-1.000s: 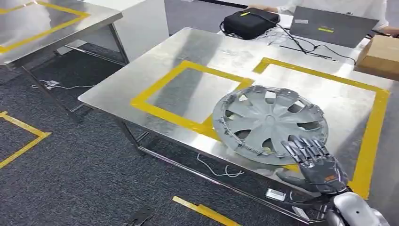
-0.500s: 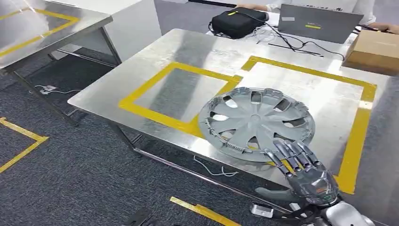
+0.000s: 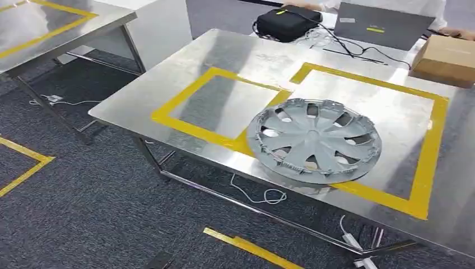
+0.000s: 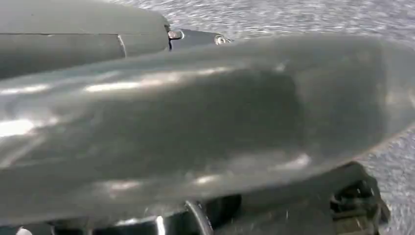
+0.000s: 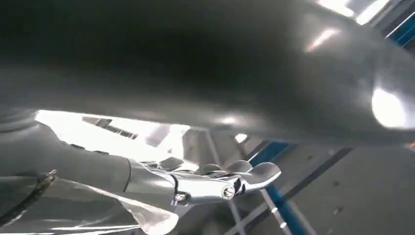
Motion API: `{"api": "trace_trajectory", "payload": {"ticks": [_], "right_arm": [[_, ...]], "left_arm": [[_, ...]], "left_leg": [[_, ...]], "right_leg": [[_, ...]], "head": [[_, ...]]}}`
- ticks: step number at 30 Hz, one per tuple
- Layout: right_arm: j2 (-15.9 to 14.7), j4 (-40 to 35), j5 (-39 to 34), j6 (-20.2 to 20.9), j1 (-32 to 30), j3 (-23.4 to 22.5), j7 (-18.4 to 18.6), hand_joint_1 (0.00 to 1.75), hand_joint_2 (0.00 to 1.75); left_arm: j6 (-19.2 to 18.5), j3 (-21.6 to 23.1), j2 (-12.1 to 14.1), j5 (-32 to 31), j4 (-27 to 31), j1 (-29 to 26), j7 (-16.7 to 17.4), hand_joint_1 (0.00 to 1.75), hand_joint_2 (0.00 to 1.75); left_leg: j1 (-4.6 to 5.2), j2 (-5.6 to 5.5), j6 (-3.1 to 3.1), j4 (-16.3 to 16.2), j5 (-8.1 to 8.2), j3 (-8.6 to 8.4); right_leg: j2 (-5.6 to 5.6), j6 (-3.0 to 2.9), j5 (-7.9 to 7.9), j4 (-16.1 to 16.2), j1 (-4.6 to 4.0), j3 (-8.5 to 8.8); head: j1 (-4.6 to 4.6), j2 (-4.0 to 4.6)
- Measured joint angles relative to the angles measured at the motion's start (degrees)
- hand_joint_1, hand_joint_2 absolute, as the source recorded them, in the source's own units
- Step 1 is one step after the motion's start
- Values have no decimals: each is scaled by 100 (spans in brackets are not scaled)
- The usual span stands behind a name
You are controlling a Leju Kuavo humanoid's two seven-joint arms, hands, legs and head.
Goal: Take the parts from the cabinet and place them on the table.
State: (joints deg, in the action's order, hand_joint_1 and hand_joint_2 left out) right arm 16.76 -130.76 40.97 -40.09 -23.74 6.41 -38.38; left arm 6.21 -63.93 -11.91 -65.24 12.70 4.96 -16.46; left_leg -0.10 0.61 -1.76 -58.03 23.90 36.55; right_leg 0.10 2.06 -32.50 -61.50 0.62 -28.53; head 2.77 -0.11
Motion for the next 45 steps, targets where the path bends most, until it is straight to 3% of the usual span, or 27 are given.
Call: {"api": "trace_trajectory", "payload": {"ticks": [2,6,7,8,10,11,13,15,17,18,21,22,25,26,27,28,30,31,32,33,36,37,39,41,42,43,45], "right_arm": [[70,-143,-522,-2,-94,-187,-2,0,0],[171,-147,-1665,11,-402,-656,-4,0,0],[192,-141,-1807,13,-443,-689,-4,0,0],[225,-114,-2120,15,-495,-739,-4,0,0],[236,142,-2905,20,-605,-848,-4,0,0],[238,328,-3341,20,-649,-928,-4,0,0],[241,883,-4203,72,-639,-1214,-4,0,0],[243,1452,-4604,79,-596,-1562,-4,0,0],[256,2173,-4792,175,-419,-1949,-4,0,0],[258,2534,-4836,250,-292,-2159,-4,0,0],[276,3490,-5127,576,21,-2738,0,0,0],[276,4133,-5411,882,292,-3022,4,0,0],[282,5637,-5754,1421,757,-3944,2,0,0],[278,5968,-5881,1566,883,-4130,7,0,0],[222,6535,-5950,1698,1092,-4387,7,0,0],[155,7105,-5900,1722,1332,-4657,4,0,0],[44,8195,-5617,1389,1705,-5162,11,0,0],[-4,8650,-5521,1201,1881,-5339,68,0,0],[-54,9126,-5411,1024,2062,-5516,254,0,0],[-79,9465,-5316,926,2208,-5642,471,0,0],[-100,10419,-4925,917,2433,-5799,1469,0,0],[-100,10627,-4848,995,2476,-5803,1743,0,0],[-103,10933,-4660,1117,2545,-5782,2103,0,0],[-120,11171,-4435,1229,2614,-5771,2298,0,0],[-140,11276,-4153,1336,2622,-5678,2444,0,0],[-153,11332,-3932,1414,2630,-5567,2558,0,0],[-192,11442,-3460,1521,2658,-5287,2838,0,0]], "left_arm": [[33,-33,-5,105,0,-12,-77,0,0],[11,-138,-44,195,0,-44,-134,0,0],[11,-155,-56,221,0,-54,-149,0,0],[15,-175,-70,241,0,-71,-173,0,0],[20,-253,-103,325,0,-66,-267,0,0],[20,-300,-118,361,0,-63,-309,0,0],[20,-374,-140,426,0,-67,-359,0,0],[31,-442,-151,459,0,-63,-367,0,0],[64,-466,-166,461,0,-58,-352,0,0],[81,-474,-179,461,0,-47,-332,0,0],[92,-499,-219,457,0,-72,-269,0,0],[90,-507,-230,437,2,-59,-247,0,0],[79,-523,-260,393,2,-34,-210,0,0],[63,-523,-262,380,2,-39,-199,0,0],[35,-523,-262,339,2,-48,-175,0,0],[13,-523,-262,313,2,-49,-155,0,0],[16,-523,-278,265,2,-14,-105,0,0],[18,-523,-289,227,2,5,-92,0,0],[18,-520,-295,193,2,20,-88,0,0],[18,-518,-306,159,2,30,-83,0,0],[-15,-496,-280,81,2,23,-62,0,0],[-33,-488,-265,70,2,10,-59,0,0],[-72,-466,-232,37,2,4,-64,0,0],[-100,-435,-210,24,2,13,-79,0,0],[-124,-429,-192,-9,0,16,-83,0,0],[-138,-418,-186,-42,2,17,-75,0,0],[-135,-361,-184,-166,0,30,57,0,0]], "left_leg": [[24,-9,62,-27,-75,33],[5,-14,202,12,-240,22],[-11,-28,230,-76,-22,76],[-15,-36,249,-358,397,137],[-26,-36,288,-1205,1059,288],[-27,-36,302,-1590,1217,321],[-37,-36,298,-1662,1011,91],[-42,-37,270,-904,638,-478],[-22,-65,221,140,674,-1166],[-20,-75,171,272,746,-1195],[-1,-70,46,282,629,-1048],[-23,-19,-4,297,557,-992],[23,-9,-109,294,355,-712],[37,-8,-112,288,285,-619],[43,4,-102,278,213,-538],[46,25,-89,259,147,-435],[45,43,-63,183,44,-241],[44,41,-41,142,5,-172],[68,36,-10,99,-37,-136],[79,41,20,67,-95,-93],[50,45,132,91,-290,-41],[21,10,166,45,-204,-2],[13,-9,226,-484,550,130],[1,-9,269,-1307,1119,239],[-4,-9,276,-1642,1161,230],[-5,-10,272,-1688,1026,143],[-4,-14,236,-1236,626,-283]], "right_leg": [[6,-52,-106,639,-36,468],[2,-195,52,664,-19,271],[27,-236,110,657,-9,224],[19,-297,175,657,-10,151],[30,-292,292,652,-17,16],[42,-289,349,645,-19,-65],[48,-265,480,635,-22,-170],[44,-225,586,596,-16,-330],[30,-166,659,527,-50,-455],[33,-129,717,518,-48,-499],[32,5,860,545,-27,-560],[5,30,712,489,-13,-591],[4,72,-325,-576,21,-937],[-4,75,-491,-959,11,-999],[-5,77,-454,-1196,0,-1000],[-2,76,-249,-1215,-1,-895],[0,61,222,-635,0,-344],[-2,44,240,-138,-1,46],[-2,14,51,421,-15,480],[-2,-27,-69,801,-17,699],[6,-153,4,764,-55,488],[50,-198,82,772,-25,434],[70,-291,211,769,-32,285],[77,-303,341,759,-46,125],[85,-301,417,736,-59,13],[88,-300,472,700,-64,-68],[82,-284,584,605,-72,-272]], "head": [[15,0],[-2,-2],[-5,0],[37,0],[37,0],[40,0],[37,0],[48,0],[61,0],[64,-2],[70,-2],[57,-2],[13,0],[11,0],[20,0],[15,-2],[18,-2],[15,0],[13,-2],[20,-2],[22,-2],[13,-2],[50,0],[59,0],[59,0],[59,0],[59,0]]}}
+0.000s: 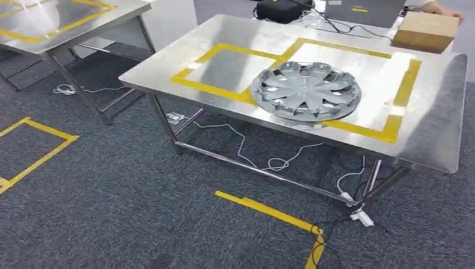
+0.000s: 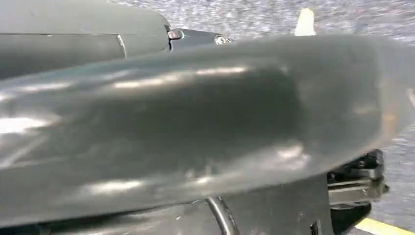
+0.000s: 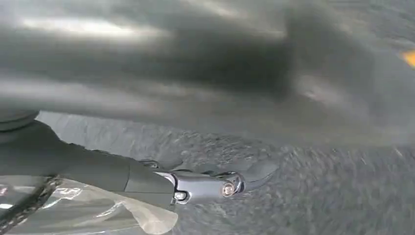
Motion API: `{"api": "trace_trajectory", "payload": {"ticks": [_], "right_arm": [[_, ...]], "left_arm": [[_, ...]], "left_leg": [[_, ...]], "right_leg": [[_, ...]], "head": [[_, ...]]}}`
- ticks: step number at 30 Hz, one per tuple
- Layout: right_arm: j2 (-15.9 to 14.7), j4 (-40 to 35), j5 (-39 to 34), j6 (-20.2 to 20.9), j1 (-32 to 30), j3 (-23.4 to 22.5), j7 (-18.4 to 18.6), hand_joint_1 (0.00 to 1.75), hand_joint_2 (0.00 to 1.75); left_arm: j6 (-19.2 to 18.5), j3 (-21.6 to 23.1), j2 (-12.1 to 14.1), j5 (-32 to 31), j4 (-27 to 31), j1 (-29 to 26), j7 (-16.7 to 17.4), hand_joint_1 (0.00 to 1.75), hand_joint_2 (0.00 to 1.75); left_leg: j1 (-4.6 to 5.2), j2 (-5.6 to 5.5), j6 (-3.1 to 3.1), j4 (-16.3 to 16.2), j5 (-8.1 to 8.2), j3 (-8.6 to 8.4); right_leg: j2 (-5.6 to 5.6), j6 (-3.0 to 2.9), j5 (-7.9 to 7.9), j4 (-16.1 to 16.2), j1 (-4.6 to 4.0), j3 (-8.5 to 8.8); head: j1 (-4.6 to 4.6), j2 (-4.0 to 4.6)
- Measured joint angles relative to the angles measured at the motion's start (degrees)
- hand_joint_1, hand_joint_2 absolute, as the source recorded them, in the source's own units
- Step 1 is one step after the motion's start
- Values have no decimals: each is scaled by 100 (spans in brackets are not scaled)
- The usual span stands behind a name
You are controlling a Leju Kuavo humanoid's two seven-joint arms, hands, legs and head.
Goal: Take the parts from the cabinet and place them on the table.
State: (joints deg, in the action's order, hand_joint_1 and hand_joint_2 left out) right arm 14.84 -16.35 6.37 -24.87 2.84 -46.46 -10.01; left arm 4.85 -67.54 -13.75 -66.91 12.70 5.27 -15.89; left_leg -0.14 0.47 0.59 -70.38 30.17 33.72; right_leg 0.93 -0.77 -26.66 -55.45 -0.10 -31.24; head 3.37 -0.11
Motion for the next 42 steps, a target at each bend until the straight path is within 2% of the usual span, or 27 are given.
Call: {"api": "trace_trajectory", "payload": {"ticks": [1,2,3,5,7,8,10,11,12,14,16,18,19,22,23,24,26,27,28,30,32,33,34,37,38,40,42], "right_arm": [[-17,52,166,39,3,171,100,0,0],[-20,89,291,65,0,314,195,0,0],[-30,122,436,81,3,436,338,0,0],[-55,188,638,109,9,656,551,0,0],[-94,262,1019,118,-8,925,852,0,0],[-116,291,1110,118,-13,1040,907,0,0],[-146,330,1158,120,-15,1228,924,0,0],[-164,349,1246,112,-14,1291,993,0,0],[-179,365,1423,72,-10,1372,1117,0,0],[-230,387,1772,-7,-43,1661,1313,0,0],[-264,391,1846,-62,-64,1836,1324,0,0],[-282,389,1890,-92,-48,1938,1285,0,0],[-297,393,1853,-94,-33,1973,1213,0,0],[-321,395,1758,-96,-61,1973,1094,0,0],[-326,402,1695,-96,-64,1971,1053,0,0],[-330,402,1541,-92,-55,1954,958,0,0],[-330,402,1324,-14,-53,1801,839,0,0],[-332,404,1347,30,-56,1770,837,0,0],[-339,406,1398,52,-53,1757,861,0,0],[-343,406,1534,63,-42,1752,964,0,0],[-343,406,1687,48,-43,1755,1014,0,0],[-345,406,1809,35,-49,1765,1047,0,0],[-345,415,1952,11,-53,1807,1095,0,0],[-347,419,2374,-46,-19,2014,1092,0,0],[-352,422,2452,-55,-11,2080,1092,0,0],[-352,428,2622,-68,-13,2212,1125,0,0],[-367,448,2740,-61,-33,2340,1221,0,0]], "left_arm": [[15,42,0,-52,0,10,52,0,0],[41,85,0,-80,0,21,78,0,0],[74,107,-13,-98,0,33,83,0,0],[118,131,-33,-116,0,60,83,0,0],[173,155,-61,-109,0,55,78,0,0],[177,162,-63,-109,-2,67,74,0,0],[186,175,-79,-109,0,73,70,0,0],[196,179,-81,-103,0,73,61,0,0],[221,179,-83,-81,0,72,37,0,0],[269,175,-90,7,0,71,-33,0,0],[319,170,-94,46,0,71,-83,0,0],[372,168,-96,61,0,73,-81,0,0],[415,168,-98,57,0,73,-20,0,0],[461,166,-85,44,0,48,65,0,0],[483,166,-79,42,0,39,78,0,0],[574,166,-74,42,0,30,105,0,0],[834,164,-53,44,0,26,96,0,0],[889,162,-39,53,0,25,74,0,0],[916,162,-17,55,0,19,34,0,0],[925,157,7,94,0,17,-35,0,0],[940,157,13,88,0,38,2,0,0],[962,155,9,74,0,58,90,0,0],[984,157,2,42,0,73,155,0,0],[1023,157,-11,-59,0,30,349,0,0],[1040,157,-22,-63,0,8,363,0,0],[1062,155,-30,-22,0,14,336,0,0],[1060,155,-37,28,0,14,284,0,0]], "left_leg": [[3,-5,-36,503,-103,-363],[15,-30,-86,1047,-18,-757],[38,-33,-112,1442,101,-964],[61,-34,-128,1484,131,-892],[19,-3,-245,1517,-11,-774],[27,19,-282,1517,-71,-701],[36,23,-343,1516,-215,-519],[43,28,-346,1511,-291,-418],[48,39,-343,1505,-368,-321],[48,43,-322,1485,-531,-101],[38,41,-284,1431,-660,111],[74,38,-226,1331,-738,212],[81,44,-195,1308,-811,257],[62,32,-98,1322,-984,303],[36,6,-58,1249,-788,350],[28,3,-30,1018,-430,404],[11,3,21,164,255,559],[7,3,36,-223,365,598],[3,3,38,-435,276,580],[-4,7,24,-233,-131,302],[1,145,-20,808,-266,-435],[39,348,-43,1278,-93,-729],[71,332,-131,1435,-28,-779],[65,193,-236,1492,-72,-680],[36,174,-276,1510,-123,-663],[46,88,-350,1508,-188,-577],[73,-22,-367,1496,-262,-474]], "right_leg": [[-11,18,44,-43,-5,-96],[-11,44,79,-82,-4,-165],[-11,77,110,-129,-27,-218],[9,145,229,-132,-11,-291],[-4,213,257,-153,-5,-346],[-43,248,20,-260,11,-412],[-67,311,-737,-967,25,-653],[-69,336,-994,-1394,26,-737],[-70,348,-1077,-1742,27,-783],[-69,363,-708,-1853,28,-584],[-68,369,-296,-1166,38,18],[-78,341,-544,-43,43,886],[-91,273,-697,205,43,905],[-71,108,-580,142,30,744],[-35,59,-521,133,43,699],[-39,-1,-493,138,40,637],[-28,-23,-358,133,24,483],[-17,-23,-298,123,20,406],[15,-24,-247,105,18,323],[81,-16,-164,54,12,163],[160,20,-111,-3,8,120],[198,53,-90,-39,-28,73],[255,88,-65,-58,-30,52],[413,175,-10,-67,-30,32],[264,229,-87,-135,-7,-51],[-13,278,-553,-754,11,-307],[-64,294,-976,-1700,15,-705]], "head": [[2,0],[4,-2],[-4,-2],[7,-2],[-4,0],[-15,-2],[-41,-2],[-42,-2],[-39,-2],[-37,-2],[-37,-2],[-46,-2],[-18,-2],[-31,-2],[-28,-2],[-13,-2],[-13,-2],[-11,-2],[-9,-2],[-4,-2],[-7,-2],[2,-2],[0,-2],[4,-2],[4,-2],[-26,-2],[-24,-2]]}}
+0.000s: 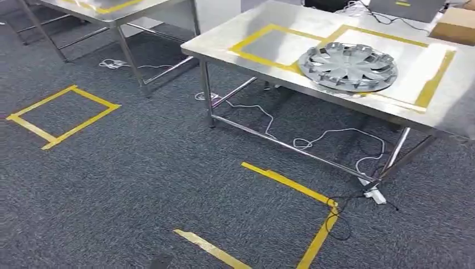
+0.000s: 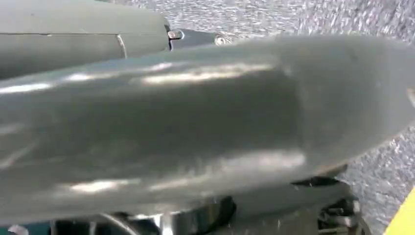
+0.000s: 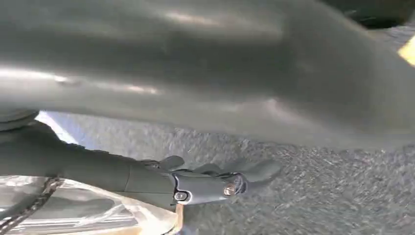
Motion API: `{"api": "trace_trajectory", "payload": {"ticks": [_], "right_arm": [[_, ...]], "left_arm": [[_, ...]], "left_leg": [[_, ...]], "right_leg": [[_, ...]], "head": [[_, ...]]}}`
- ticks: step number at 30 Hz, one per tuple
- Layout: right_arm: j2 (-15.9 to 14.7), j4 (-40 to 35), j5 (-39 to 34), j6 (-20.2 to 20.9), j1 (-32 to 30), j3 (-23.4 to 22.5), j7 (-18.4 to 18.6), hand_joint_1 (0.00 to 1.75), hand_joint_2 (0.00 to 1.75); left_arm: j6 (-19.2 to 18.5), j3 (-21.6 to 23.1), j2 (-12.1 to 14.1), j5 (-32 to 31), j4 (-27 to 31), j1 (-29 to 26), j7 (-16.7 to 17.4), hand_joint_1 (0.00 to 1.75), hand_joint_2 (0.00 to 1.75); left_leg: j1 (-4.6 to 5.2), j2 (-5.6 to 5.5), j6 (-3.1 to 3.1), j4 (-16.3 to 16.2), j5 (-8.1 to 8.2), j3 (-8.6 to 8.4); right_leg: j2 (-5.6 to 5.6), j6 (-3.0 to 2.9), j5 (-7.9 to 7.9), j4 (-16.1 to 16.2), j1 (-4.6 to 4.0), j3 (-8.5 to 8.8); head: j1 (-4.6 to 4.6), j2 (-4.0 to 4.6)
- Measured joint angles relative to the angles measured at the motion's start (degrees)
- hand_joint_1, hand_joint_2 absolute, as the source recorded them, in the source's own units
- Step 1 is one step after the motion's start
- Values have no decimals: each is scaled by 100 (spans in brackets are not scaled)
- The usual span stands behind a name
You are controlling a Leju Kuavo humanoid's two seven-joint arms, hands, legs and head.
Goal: Take the parts from the cabinet and place them on the table.
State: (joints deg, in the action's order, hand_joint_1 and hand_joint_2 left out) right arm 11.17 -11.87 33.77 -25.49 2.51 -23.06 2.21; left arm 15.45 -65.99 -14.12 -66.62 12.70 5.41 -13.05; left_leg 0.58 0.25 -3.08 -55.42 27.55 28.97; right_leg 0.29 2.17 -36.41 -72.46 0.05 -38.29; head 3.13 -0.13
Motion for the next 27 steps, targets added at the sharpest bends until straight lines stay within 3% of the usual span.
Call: {"api": "trace_trajectory", "payload": {"ticks": [1,2,3,4,5,6,8,10,11,12,13,15,16,17,18,19,20,21,22,24,26,27], "right_arm": [[-4,7,29,9,-10,40,29,0,0],[-9,9,63,15,-19,85,76,0,0],[-11,13,83,28,-23,116,88,0,0],[-11,15,105,59,-22,157,120,0,0],[-11,20,129,81,-22,188,173,0,0],[-24,33,149,105,-22,217,217,0,0],[-29,39,177,122,-35,256,267,0,0],[-31,39,250,217,-42,285,267,0,0],[-26,39,309,284,-41,331,267,0,0],[-29,42,379,339,-37,368,284,0,0],[-29,42,453,385,-34,400,311,0,0],[-29,61,607,463,-53,507,435,0,0],[-33,61,658,490,-58,569,481,0,0],[-33,61,693,503,-58,614,492,0,0],[-33,61,708,516,-54,652,488,0,0],[-29,61,746,522,-51,693,479,0,0],[-24,61,798,529,-51,741,470,0,0],[-24,61,870,531,-53,794,468,0,0],[-24,61,938,531,-56,851,450,0,0],[-24,61,1135,597,-40,940,348,0,0],[-29,61,1855,1085,20,1225,346,0,0],[-50,61,2132,1323,68,1464,403,0,0]], "left_arm": [[0,-4,7,20,0,-9,-27,0,0],[-2,-11,11,35,0,-19,-44,0,0],[-2,-22,20,46,0,-20,-46,0,0],[0,-37,20,48,0,-16,-46,0,0],[15,-46,17,48,0,-10,-46,0,0],[52,-48,0,33,0,-3,-46,0,0],[122,-48,-11,0,0,16,-46,0,0],[149,-50,-24,11,0,-9,-66,0,0],[157,-57,-17,37,0,-15,-94,0,0],[157,-61,-26,68,0,-23,-138,0,0],[157,-66,-26,90,0,-15,-166,0,0],[153,-96,-24,190,0,-6,-240,0,0],[146,-118,-22,228,0,-17,-258,0,0],[135,-138,-18,245,0,-35,-260,0,0],[135,-155,-11,256,0,-49,-262,0,0],[131,-181,-4,256,0,-56,-260,0,0],[120,-195,0,258,0,-54,-236,0,0],[109,-199,2,227,0,-46,-157,0,0],[85,-199,4,168,0,-20,-52,0,0],[76,-197,7,186,0,-26,114,0,0],[241,-398,59,780,0,161,394,0,0],[319,-565,118,967,0,382,663,0,0]], "left_leg": [[9,-58,1,-5,-29,38],[14,-120,7,-11,-52,68],[16,-179,17,-20,-67,85],[17,-249,28,-33,-75,92],[17,-306,38,-46,-81,94],[27,-350,60,-56,-88,117],[14,-454,126,-99,-127,209],[4,-576,199,-91,-177,249],[2,-560,205,-144,-131,264],[24,-338,251,-275,-9,326],[-1,-213,293,-602,212,478],[-51,-117,372,-1540,651,887],[-79,-93,406,-1894,747,1046],[-108,-78,429,-1905,673,1043],[-132,-57,446,-1685,496,920],[-145,-19,452,-1232,244,690],[-147,95,446,-711,6,417],[-141,355,427,-281,-96,195],[-74,442,391,-121,-30,147],[-76,336,292,-180,-27,211],[-75,204,202,-152,-72,244],[-102,153,149,-139,-108,269]], "right_leg": [[-5,-2,-24,-186,0,-71],[-9,-12,98,-84,0,14],[-23,-28,309,251,-1,207],[-76,-58,578,789,-1,510],[-235,-93,794,1311,-1,799],[-506,-138,737,1590,6,944],[-430,-145,717,1690,4,1008],[-328,-195,753,1707,9,1001],[-227,-236,802,1766,73,1017],[-181,-249,806,1769,59,1022],[-101,-273,801,1766,57,1015],[89,-287,790,1761,51,1005],[175,-287,788,1754,51,996],[245,-285,786,1752,51,993],[309,-274,780,1750,53,994],[371,-260,771,1745,57,1002],[436,-236,757,1743,62,1020],[496,-202,737,1737,51,1039],[546,-147,700,1686,-2,1013],[673,-102,697,1701,-4,999],[765,-47,684,1694,12,1035],[464,-3,567,1580,29,942]], "head": [[7,0],[7,0],[7,0],[4,0],[-2,0],[9,0],[15,0],[9,0],[4,0],[31,0],[90,0],[87,0],[96,0],[92,0],[96,0],[96,0],[98,0],[98,0],[107,0],[63,-2],[79,-2],[44,-2]]}}
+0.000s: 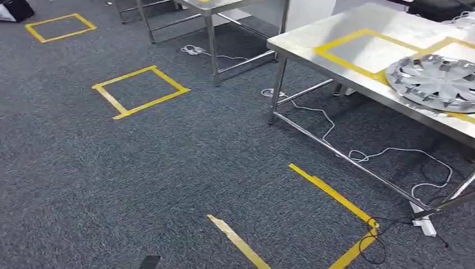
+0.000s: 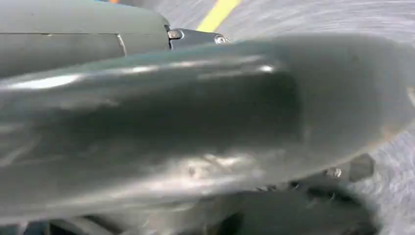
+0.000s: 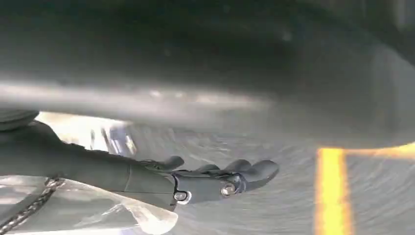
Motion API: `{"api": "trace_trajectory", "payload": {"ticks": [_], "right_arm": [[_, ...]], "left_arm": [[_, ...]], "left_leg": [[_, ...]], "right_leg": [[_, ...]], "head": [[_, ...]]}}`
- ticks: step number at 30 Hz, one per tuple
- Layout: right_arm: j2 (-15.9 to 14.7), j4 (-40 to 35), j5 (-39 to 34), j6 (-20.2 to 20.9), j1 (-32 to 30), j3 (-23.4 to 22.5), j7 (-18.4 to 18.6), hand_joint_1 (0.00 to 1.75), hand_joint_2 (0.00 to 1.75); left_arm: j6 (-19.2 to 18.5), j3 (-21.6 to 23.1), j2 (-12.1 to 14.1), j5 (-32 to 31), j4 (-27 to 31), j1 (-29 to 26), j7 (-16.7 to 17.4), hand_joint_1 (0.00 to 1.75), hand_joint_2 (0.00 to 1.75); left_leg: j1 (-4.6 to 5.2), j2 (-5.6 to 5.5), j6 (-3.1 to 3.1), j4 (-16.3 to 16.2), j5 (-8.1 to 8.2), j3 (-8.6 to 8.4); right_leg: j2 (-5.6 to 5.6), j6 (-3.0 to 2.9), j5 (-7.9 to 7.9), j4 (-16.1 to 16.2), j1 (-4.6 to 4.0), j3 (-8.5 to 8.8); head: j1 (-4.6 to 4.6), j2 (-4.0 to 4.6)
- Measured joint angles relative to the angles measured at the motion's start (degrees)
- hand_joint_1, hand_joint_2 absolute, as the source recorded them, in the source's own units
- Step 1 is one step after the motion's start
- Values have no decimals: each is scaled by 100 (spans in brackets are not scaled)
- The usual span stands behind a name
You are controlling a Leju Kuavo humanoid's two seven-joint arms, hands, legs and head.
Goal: Take the parts from the cabinet and place them on the table.
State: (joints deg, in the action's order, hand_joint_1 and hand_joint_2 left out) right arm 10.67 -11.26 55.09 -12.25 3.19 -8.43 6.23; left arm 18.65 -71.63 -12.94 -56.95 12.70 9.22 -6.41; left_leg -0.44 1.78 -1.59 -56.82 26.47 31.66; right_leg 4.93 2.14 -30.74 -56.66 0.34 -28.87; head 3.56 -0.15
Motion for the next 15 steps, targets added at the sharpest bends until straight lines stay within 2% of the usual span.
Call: {"api": "trace_trajectory", "payload": {"ticks": [1,2,3,4,5,6,7,8,9,10,11,12,13,14,15], "right_arm": [[-9,2,126,168,9,186,28,0,0],[-37,4,189,251,10,312,74,0,0],[-48,9,263,337,23,425,109,0,0],[-57,13,299,362,27,509,135,0,0],[-77,13,320,371,31,587,162,0,0],[-81,13,325,384,46,642,168,0,0],[-85,13,325,382,59,692,157,0,0],[-101,13,322,370,50,716,124,0,0],[-125,15,318,357,19,736,89,0,0],[-151,26,320,355,-23,753,70,0,0],[-153,28,320,360,-20,766,74,0,0],[-159,28,279,338,-19,771,116,0,0],[-159,28,108,219,-42,762,157,0,0],[-136,24,-220,18,-57,688,170,0,0],[-116,22,-503,-164,-66,571,159,0,0]], "left_arm": [[22,-96,85,39,0,264,166,0,0],[19,-126,144,67,0,510,240,0,0],[-9,-172,225,111,0,704,268,0,0],[-33,-218,269,118,0,828,272,0,0],[-70,-257,326,122,0,904,268,0,0],[-101,-288,376,128,0,936,233,0,0],[-151,-331,406,128,0,949,198,0,0],[-202,-360,439,133,0,950,158,0,0],[-252,-384,454,137,0,949,108,0,0],[-300,-404,463,135,0,960,82,0,0],[-359,-415,487,115,0,964,73,0,0],[-394,-421,489,32,0,940,67,0,0],[-383,-415,420,-163,-2,910,84,0,0],[-385,-337,343,-490,-2,839,81,0,0],[-396,-222,240,-736,-9,646,-107,0,0]], "left_leg": [[-5,-91,-43,0,-29,40],[-1,-196,-70,0,-49,71],[7,-281,-80,-1,-62,89],[15,-343,-81,-2,-66,91],[21,-410,-71,-3,-73,83],[24,-458,-69,-9,-72,73],[24,-521,-67,-13,-71,64],[23,-586,-57,-14,-71,55],[14,-650,-41,-14,-70,67],[48,-718,9,-52,-69,113],[25,-794,48,-72,-89,173],[1,-847,98,-63,-121,215],[-22,-934,137,-51,-145,233],[6,-1015,169,-48,-144,254],[14,-763,174,-124,-73,244]], "right_leg": [[-247,-3,-214,-327,13,-154],[-390,-4,-449,-830,21,-391],[-458,-6,-649,-1355,21,-651],[-481,-9,-743,-1717,19,-841],[-487,-12,-696,-1825,20,-924],[-487,-22,-518,-1669,20,-876],[-501,-36,-219,-1246,22,-705],[-581,-58,69,-743,30,-491],[-855,-71,295,-298,51,-311],[-1172,-96,274,-119,82,-253],[-1106,-80,211,19,95,-156],[-1060,-84,213,-25,74,-191],[-995,-92,217,-28,61,-191],[-903,-123,236,14,93,-156],[-796,-153,251,52,108,-124]], "head": [[-15,0],[-19,0],[-17,0],[-22,0],[-13,0],[-17,0],[-13,0],[-17,0],[-24,0],[-13,2],[-15,0],[0,0],[-15,0],[-8,0],[-11,0]]}}
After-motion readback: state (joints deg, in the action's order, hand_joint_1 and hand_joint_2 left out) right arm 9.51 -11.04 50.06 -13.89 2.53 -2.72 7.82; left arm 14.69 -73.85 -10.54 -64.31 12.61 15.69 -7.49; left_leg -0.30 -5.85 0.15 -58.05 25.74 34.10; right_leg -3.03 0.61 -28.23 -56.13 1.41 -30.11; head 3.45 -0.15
